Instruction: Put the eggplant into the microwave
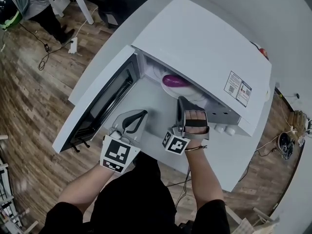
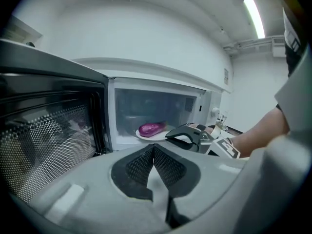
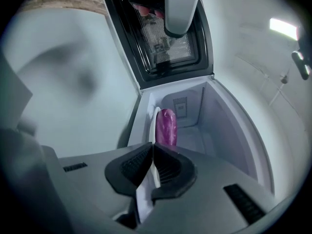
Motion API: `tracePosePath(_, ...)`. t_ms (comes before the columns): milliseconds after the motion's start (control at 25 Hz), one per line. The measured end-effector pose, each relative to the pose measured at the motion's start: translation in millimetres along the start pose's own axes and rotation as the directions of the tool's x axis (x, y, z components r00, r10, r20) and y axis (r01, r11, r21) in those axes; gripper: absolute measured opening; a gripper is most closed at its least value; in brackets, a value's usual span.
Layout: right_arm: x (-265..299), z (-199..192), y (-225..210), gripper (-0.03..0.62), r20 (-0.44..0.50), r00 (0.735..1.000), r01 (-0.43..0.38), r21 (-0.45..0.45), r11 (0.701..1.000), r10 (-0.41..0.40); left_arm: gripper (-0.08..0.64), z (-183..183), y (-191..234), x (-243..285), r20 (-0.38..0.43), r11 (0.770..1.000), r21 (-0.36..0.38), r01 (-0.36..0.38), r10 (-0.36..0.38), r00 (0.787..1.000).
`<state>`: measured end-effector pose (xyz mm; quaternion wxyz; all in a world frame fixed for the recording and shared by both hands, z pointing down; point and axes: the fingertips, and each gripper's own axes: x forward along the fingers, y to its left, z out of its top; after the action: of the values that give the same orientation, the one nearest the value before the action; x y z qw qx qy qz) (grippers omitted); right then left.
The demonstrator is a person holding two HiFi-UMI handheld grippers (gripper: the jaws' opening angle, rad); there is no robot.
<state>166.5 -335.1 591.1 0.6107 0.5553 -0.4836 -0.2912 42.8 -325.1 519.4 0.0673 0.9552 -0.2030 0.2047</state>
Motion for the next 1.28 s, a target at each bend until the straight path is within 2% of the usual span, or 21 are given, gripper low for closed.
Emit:
tracePosePath(200, 12, -1, 0, 0.025, -0.024, 0.996, -0.090, 0.042, 0.995, 0.091, 0.008, 3, 5, 1, 0.001, 1.000, -0.008, -0.001, 0.001, 1.000)
tracePosePath(400, 15, -2, 2, 0.029, -0.028, 0.973, -0.224, 0.155, 0.962, 0.231, 0.009, 7, 10, -1, 0.002, 1.000, -0.018, -0.010, 0.010, 1.000)
tracePosePath(520, 15, -1, 6, 0.070, -0.023, 0.962, -0.263, 0.169, 0.950, 0.271, 0.009, 8, 12, -1, 0.003, 1.000, -0.025, -0.013, 0.013, 1.000)
tracePosePath(760, 8, -1, 2, 0.116, -0.021, 0.967, -0.247, 0.179, 0.952, 0.255, 0.009, 13, 11, -2, 0.006, 1.000, -0.027, -0.012, 0.012, 1.000)
tracePosePath(920, -3, 5, 1, 0.120, 0.011, 0.972, -0.234, 0.165, 0.958, 0.236, 0.009, 16, 11, -1, 0.010, 1.000, -0.029, -0.009, 0.009, 1.000)
tracePosePath(1040, -4, 8, 3, 0.057, 0.018, 0.972, -0.234, 0.175, 0.956, 0.234, 0.009, 15, 9, 1, 0.010, 0.999, -0.033, -0.006, 0.006, 1.000)
tracePosePath(1280, 7, 9, 0, 0.034, 0.015, 0.968, -0.247, 0.220, 0.944, 0.250, 0.008, 12, 7, 3, 0.004, 0.999, -0.036, -0.008, 0.008, 1.000)
